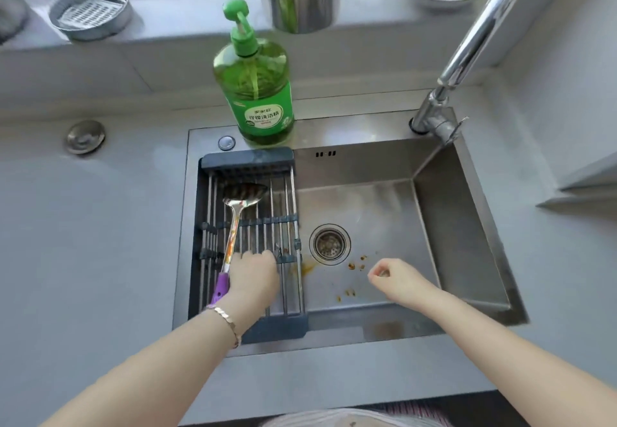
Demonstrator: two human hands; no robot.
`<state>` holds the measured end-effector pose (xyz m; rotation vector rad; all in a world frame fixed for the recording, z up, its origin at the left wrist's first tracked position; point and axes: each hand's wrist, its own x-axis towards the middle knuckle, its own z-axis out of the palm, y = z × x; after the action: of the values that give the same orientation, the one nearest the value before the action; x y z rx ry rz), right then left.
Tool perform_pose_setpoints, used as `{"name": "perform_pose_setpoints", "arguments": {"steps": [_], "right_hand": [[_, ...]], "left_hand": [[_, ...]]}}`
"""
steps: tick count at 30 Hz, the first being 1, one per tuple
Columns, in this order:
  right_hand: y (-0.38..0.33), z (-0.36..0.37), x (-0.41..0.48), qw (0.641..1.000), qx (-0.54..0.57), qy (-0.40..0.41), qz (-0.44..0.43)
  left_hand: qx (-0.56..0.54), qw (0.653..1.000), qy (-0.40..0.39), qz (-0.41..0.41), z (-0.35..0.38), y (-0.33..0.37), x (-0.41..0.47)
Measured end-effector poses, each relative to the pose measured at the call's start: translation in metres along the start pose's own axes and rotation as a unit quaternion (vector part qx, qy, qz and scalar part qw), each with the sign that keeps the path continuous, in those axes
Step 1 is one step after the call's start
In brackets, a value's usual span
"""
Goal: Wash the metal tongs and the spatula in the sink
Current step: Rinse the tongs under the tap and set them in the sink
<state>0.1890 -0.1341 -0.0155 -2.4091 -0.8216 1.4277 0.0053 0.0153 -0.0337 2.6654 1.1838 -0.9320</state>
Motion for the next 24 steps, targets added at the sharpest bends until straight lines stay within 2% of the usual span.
{"name": "perform_pose_setpoints", "arguments": {"steps": [2,6,10,13,16,18,20,24], "right_hand": [[0.002,-0.011,0.003,1.000,-0.020,-0.007,-0.010],[0.003,-0.044,0.007,0.998,-0.040,0.001,-0.055],[0.013,-0.086,0.012,0.997,-0.030,0.035,-0.067],[0.023,-0.119,0.025,0.995,-0.008,0.086,-0.053],[0.028,-0.154,0.051,0.982,0.100,0.159,-0.009],[0.025,-0.176,0.068,0.963,0.195,0.185,0.032],[0.017,-0.194,0.082,0.952,0.239,0.181,0.067],[-0.002,-0.208,0.105,0.940,0.276,0.173,0.098]], "left_hand": [[0.012,1.000,0.010,-0.001,-0.022,0.001,-0.004],[-0.111,0.989,0.077,-0.057,-0.076,0.010,-0.010],[-0.193,0.970,0.134,-0.069,-0.116,0.042,-0.010],[-0.245,0.961,0.116,-0.050,-0.131,0.071,-0.002],[-0.385,0.921,0.035,-0.046,-0.140,0.090,0.007],[-0.432,0.901,0.007,-0.045,-0.143,0.100,0.011],[-0.442,0.896,0.013,-0.047,-0.145,0.107,0.013],[-0.399,0.914,0.064,-0.029,-0.148,0.115,0.019]]}}
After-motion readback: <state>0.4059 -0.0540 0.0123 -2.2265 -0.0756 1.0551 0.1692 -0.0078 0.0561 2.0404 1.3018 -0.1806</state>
